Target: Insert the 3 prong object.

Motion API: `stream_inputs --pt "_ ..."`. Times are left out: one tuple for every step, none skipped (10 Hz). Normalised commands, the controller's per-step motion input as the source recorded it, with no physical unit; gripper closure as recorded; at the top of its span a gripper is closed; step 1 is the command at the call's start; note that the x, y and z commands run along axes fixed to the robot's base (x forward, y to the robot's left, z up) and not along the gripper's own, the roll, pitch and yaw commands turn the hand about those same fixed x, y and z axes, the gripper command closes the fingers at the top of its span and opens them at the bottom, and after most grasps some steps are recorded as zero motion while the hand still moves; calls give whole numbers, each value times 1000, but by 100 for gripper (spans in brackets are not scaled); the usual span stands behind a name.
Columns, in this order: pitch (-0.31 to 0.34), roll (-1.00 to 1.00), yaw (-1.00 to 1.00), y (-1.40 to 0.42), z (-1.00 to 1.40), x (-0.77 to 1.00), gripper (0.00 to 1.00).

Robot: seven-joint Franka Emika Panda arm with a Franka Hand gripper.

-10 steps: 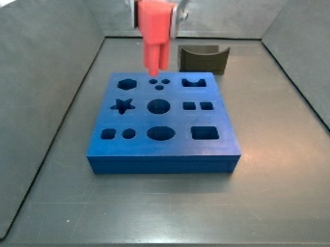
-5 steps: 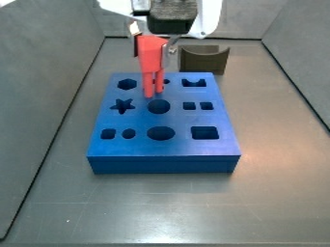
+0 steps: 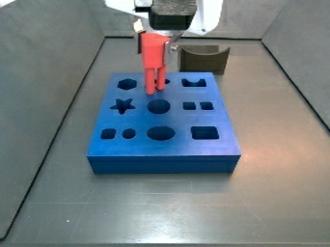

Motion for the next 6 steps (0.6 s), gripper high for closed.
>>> stream_inputs --pt "0 -196 -263 323 -354 346 100" --pt "-13 -179 -174 223 -377 289 100" --pt "-27 -90 0 63 -263 103 100" --pt "-24 -11 54 0 -11 0 100" --pt "-24 -39 74 0 331 0 100" --pt "-93 0 240 0 417 0 100"
